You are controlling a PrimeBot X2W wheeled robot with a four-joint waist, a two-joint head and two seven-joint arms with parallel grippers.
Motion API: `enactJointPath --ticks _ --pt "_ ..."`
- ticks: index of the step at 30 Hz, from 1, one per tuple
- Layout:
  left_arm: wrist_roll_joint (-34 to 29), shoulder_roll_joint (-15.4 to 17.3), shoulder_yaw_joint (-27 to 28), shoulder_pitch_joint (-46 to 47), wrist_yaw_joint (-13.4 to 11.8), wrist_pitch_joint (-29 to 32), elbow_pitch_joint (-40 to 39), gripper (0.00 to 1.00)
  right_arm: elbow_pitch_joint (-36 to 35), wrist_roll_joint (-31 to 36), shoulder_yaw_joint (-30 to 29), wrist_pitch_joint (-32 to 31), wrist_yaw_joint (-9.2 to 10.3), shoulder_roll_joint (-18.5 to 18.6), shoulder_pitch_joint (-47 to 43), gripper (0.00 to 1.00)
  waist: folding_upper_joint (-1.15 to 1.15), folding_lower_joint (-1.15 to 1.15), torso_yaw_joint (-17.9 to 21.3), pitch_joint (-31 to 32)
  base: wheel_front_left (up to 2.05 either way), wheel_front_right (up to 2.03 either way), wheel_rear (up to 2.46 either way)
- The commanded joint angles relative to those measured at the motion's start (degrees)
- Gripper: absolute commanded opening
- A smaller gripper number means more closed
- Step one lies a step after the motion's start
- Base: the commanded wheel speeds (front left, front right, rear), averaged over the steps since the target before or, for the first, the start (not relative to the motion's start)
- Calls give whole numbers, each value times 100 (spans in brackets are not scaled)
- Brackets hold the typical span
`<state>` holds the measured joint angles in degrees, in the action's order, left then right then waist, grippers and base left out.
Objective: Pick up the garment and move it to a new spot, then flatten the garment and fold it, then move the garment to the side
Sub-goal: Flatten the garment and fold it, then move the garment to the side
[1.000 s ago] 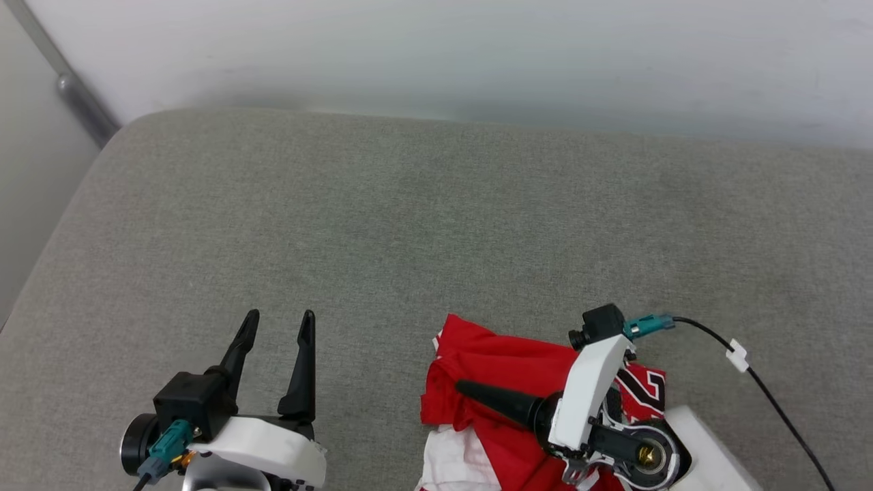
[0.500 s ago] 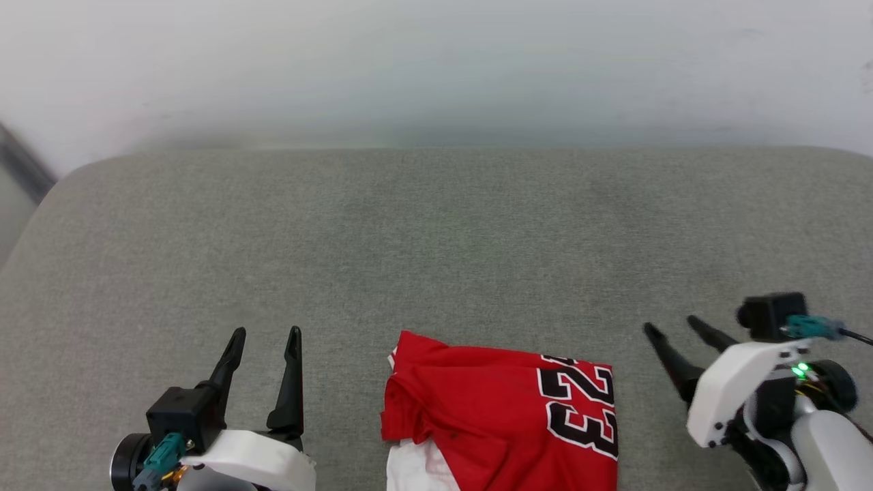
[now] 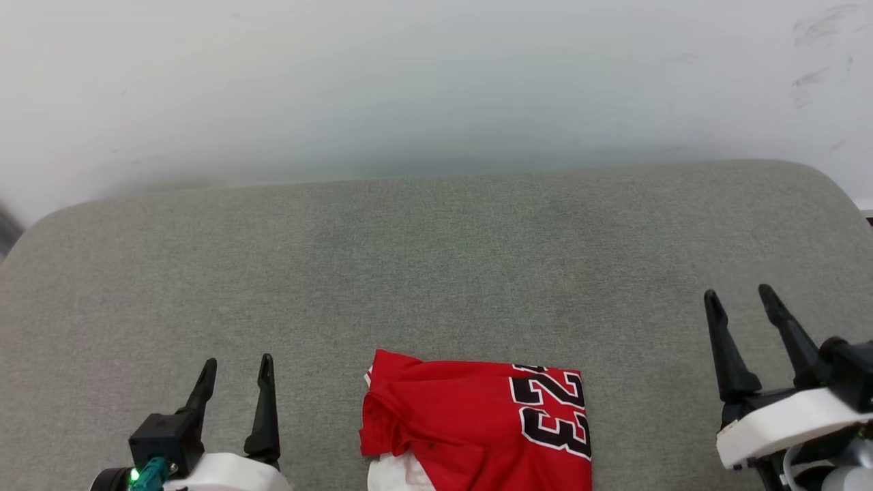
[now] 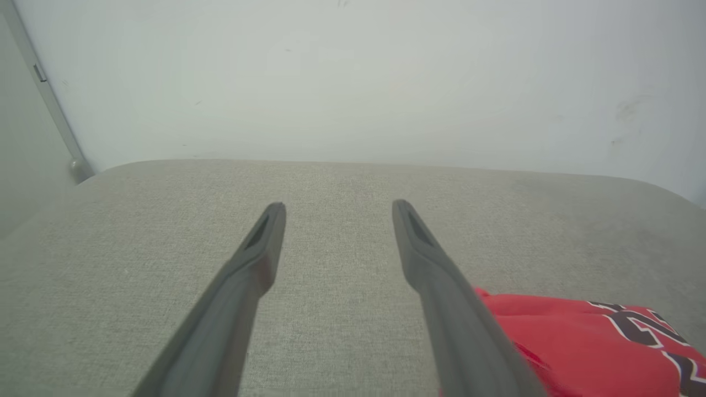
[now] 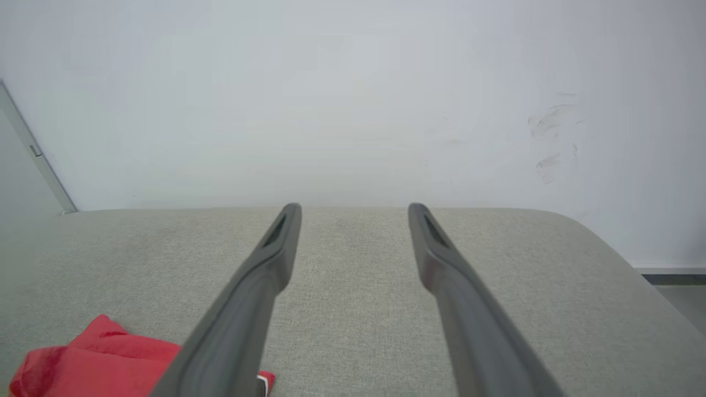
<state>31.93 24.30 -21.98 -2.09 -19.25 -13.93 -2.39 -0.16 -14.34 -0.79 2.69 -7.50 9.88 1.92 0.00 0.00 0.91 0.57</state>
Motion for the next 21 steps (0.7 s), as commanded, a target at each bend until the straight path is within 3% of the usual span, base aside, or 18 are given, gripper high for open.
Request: enactJointPath --ticks 1,10,21 --pt "-33 -6 17 -83 -37 -38 4 100 -90 40 28 38 1 -59 -134 100 0 0 13 27 0 0 0" --pt "-49 -52 110 -337 -64 -92 47 100 -645 157 98 -177 2 -253 -764 100 0 0 92 152 0 0 0" --pt "-72 -95 121 -233 -18 -104 93 100 -718 -9 -7 -503 1 -290 -788 100 0 0 94 105 0 0 0"
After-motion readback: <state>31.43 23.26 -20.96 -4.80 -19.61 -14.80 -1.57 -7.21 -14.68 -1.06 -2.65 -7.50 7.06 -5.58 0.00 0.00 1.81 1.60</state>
